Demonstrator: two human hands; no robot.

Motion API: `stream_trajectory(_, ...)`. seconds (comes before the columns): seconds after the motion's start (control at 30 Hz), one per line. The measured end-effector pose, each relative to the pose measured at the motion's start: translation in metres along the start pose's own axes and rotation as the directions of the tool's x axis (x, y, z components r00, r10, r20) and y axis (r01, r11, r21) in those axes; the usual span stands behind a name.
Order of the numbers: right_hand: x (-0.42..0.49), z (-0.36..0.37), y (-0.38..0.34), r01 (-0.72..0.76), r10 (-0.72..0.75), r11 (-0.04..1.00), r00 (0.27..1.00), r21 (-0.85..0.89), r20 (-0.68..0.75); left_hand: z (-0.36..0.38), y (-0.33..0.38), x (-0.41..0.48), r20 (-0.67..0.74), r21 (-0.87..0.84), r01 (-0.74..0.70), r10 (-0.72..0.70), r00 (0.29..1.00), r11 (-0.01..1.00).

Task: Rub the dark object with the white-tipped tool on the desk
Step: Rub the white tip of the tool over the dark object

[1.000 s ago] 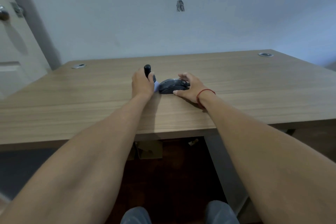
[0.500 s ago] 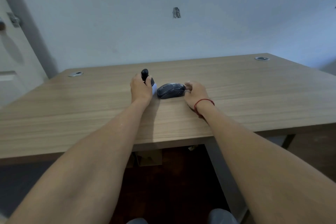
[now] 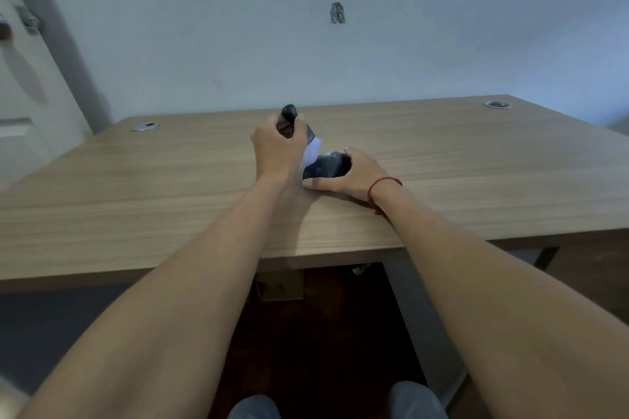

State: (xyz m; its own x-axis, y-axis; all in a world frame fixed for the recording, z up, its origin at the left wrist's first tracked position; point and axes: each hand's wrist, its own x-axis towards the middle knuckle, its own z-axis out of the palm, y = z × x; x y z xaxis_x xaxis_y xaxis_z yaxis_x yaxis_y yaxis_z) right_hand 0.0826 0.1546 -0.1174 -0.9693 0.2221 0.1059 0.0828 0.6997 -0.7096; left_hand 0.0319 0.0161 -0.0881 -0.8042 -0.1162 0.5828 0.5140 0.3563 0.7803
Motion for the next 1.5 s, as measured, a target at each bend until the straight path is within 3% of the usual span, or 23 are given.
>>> stream_trajectory(0.13, -0.002, 0.001, -0.001, 0.039, -0.039, 0.999, 0.999, 0.001, 0.000, -0.001, -0.024, -0.009, 0.088, 0.214, -0.007, -0.012, 0.996, 0.977)
stream_trajectory(0.2, -0.001, 0.001, -0.001, 0.045, -0.045, 0.999, 0.999, 0.013, 0.002, -0.004, -0.030, -0.009, 0.104, 0.234, -0.005, -0.020, 0.994, 0.972)
stream_trajectory(0.37, 0.002, 0.000, -0.002, 0.036, -0.036, 0.999, 0.999, 0.008, 0.011, 0.004, 0.004, 0.003, 0.052, 0.034, -0.023, 0.021, 0.998, 0.999)
stream_trajectory(0.53, 0.003, 0.002, 0.000, 0.070, -0.071, 0.997, 0.996, -0.022, -0.052, 0.009, -0.010, -0.004, 0.120, 0.183, -0.030, 0.008, 0.993, 0.983)
stream_trajectory(0.77, 0.003, 0.001, 0.003, 0.057, -0.056, 0.998, 0.998, 0.031, -0.007, 0.013, 0.018, 0.004, 0.192, 0.121, -0.128, 0.104, 0.976, 0.984)
stream_trajectory(0.9, 0.001, 0.004, 0.004, 0.058, -0.058, 0.998, 0.998, 0.015, -0.029, 0.010, -0.013, -0.004, 0.158, 0.185, -0.004, -0.026, 0.987, 0.983)
stream_trajectory(1.07, 0.006, 0.006, 0.002, 0.057, -0.057, 0.998, 0.997, 0.007, -0.055, 0.011, -0.001, 0.000, 0.057, -0.050, 0.088, -0.086, 0.995, 0.995)
stream_trajectory(1.13, 0.006, 0.006, 0.004, 0.064, -0.064, 0.998, 0.996, 0.001, -0.061, 0.015, -0.001, 0.002, 0.119, -0.028, 0.072, -0.068, 0.991, 0.997)
stream_trajectory(1.27, 0.003, 0.007, 0.006, 0.061, -0.060, 0.998, 0.996, 0.016, -0.063, 0.010, -0.018, -0.004, 0.183, 0.199, 0.018, -0.055, 0.982, 0.980)
stream_trajectory(1.37, 0.007, 0.007, 0.007, 0.060, -0.058, 0.998, 0.997, 0.028, -0.058, 0.009, -0.008, -0.001, 0.091, 0.064, 0.037, -0.043, 0.995, 0.997)
stream_trajectory(1.43, 0.009, 0.005, 0.008, 0.057, -0.055, 0.998, 0.998, 0.040, -0.043, 0.015, 0.006, 0.004, 0.102, -0.031, 0.012, -0.009, 0.995, 0.999)
stream_trajectory(1.5, 0.010, 0.004, 0.009, 0.067, -0.065, 0.996, 0.997, 0.055, -0.029, 0.019, 0.009, 0.004, 0.178, 0.053, -0.056, 0.046, 0.983, 0.997)
